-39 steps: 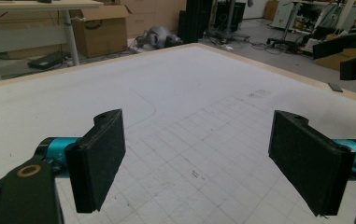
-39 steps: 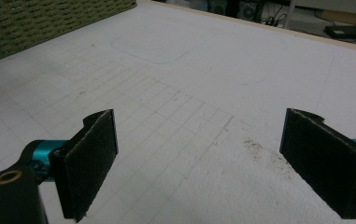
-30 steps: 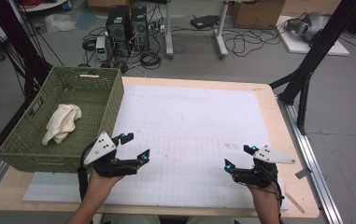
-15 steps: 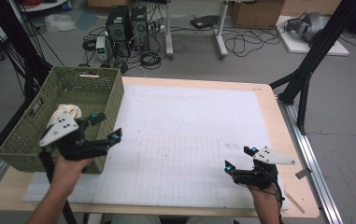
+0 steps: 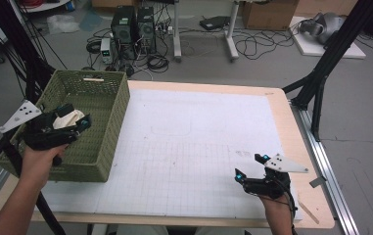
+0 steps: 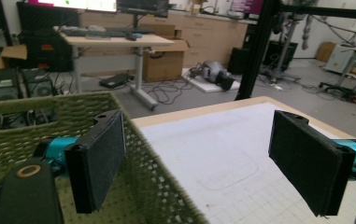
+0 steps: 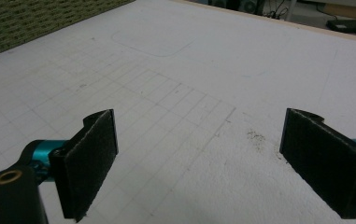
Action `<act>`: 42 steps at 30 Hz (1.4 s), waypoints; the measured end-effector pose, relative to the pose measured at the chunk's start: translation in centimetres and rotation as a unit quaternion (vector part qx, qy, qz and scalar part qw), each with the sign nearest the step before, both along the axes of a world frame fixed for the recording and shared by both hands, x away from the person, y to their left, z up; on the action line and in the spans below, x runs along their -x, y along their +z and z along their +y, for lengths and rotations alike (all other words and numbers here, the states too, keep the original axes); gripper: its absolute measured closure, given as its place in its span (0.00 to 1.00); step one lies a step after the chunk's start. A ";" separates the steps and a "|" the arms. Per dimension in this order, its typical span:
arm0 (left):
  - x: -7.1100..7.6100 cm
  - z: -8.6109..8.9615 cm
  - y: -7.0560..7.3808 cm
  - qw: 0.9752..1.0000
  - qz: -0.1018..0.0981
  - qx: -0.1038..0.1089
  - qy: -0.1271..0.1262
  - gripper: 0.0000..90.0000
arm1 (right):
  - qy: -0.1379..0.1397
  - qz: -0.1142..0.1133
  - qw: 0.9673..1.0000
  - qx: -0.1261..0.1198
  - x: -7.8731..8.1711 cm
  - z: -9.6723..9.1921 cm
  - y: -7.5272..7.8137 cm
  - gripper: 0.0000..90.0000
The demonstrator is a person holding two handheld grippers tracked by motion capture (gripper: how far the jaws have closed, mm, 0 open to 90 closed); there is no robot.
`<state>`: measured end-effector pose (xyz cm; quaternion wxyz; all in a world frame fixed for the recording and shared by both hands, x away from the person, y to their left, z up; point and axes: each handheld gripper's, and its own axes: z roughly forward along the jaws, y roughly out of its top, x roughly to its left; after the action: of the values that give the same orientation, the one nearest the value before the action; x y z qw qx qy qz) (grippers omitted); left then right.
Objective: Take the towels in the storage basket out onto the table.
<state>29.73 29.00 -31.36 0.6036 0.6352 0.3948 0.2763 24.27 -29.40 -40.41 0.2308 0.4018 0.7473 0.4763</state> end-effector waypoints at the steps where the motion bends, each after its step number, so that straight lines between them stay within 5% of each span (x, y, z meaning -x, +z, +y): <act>1: -0.2 0.3 0.0 1.000 0.002 -0.003 0.002 0.21 | -0.001 0.000 1.000 0.000 0.0 0.0 0.0 0.12; 16: -3.6 2.3 -0.7 0.997 0.057 -0.032 0.045 0.21 | -0.003 0.004 1.000 0.000 -0.3 -0.1 -0.2 0.12; 20: -4.4 2.7 -1.2 0.993 0.083 -0.052 0.063 0.21 | -0.005 0.007 1.000 0.001 -0.2 -0.1 -0.2 0.12; 24: -5.6 3.2 -2.1 0.985 0.119 -0.083 0.088 0.21 | -0.004 0.005 1.000 0.002 -0.3 -0.1 -0.2 0.12; 28: -7.2 4.2 -3.4 0.975 0.164 -0.097 0.113 0.22 | -0.002 0.006 1.000 0.003 -0.3 0.0 -0.3 0.12; 30: -7.9 4.7 -4.1 0.968 0.189 -0.106 0.127 0.22 | -0.004 0.009 1.000 0.003 -0.3 -0.1 -0.3 0.12; 33: -8.7 5.2 -5.4 0.955 0.228 -0.115 0.153 0.23 | -0.005 0.011 1.000 0.005 -0.4 -0.1 -0.4 0.12; 36: -9.2 5.4 -6.1 0.943 0.243 -0.139 0.181 0.24 | -0.004 0.012 1.000 0.005 -0.4 -0.1 -0.4 0.12; 38: -9.4 5.6 -6.3 0.933 0.258 -0.152 0.201 0.25 | 0.000 0.012 1.000 0.007 -0.5 0.0 -0.5 0.12; 40: -9.6 5.9 -6.8 0.920 0.282 -0.159 0.221 0.26 | 0.002 0.013 1.000 0.008 -0.5 0.1 -0.5 0.12; 42: -9.8 6.0 -7.1 0.912 0.298 -0.163 0.230 0.28 | 0.004 0.013 1.000 0.008 -0.5 0.2 -0.5 0.12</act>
<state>39.49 35.01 -38.47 0.2658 0.6693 0.6410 0.2654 24.76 -29.16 -40.93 0.2221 0.4030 0.7558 0.4659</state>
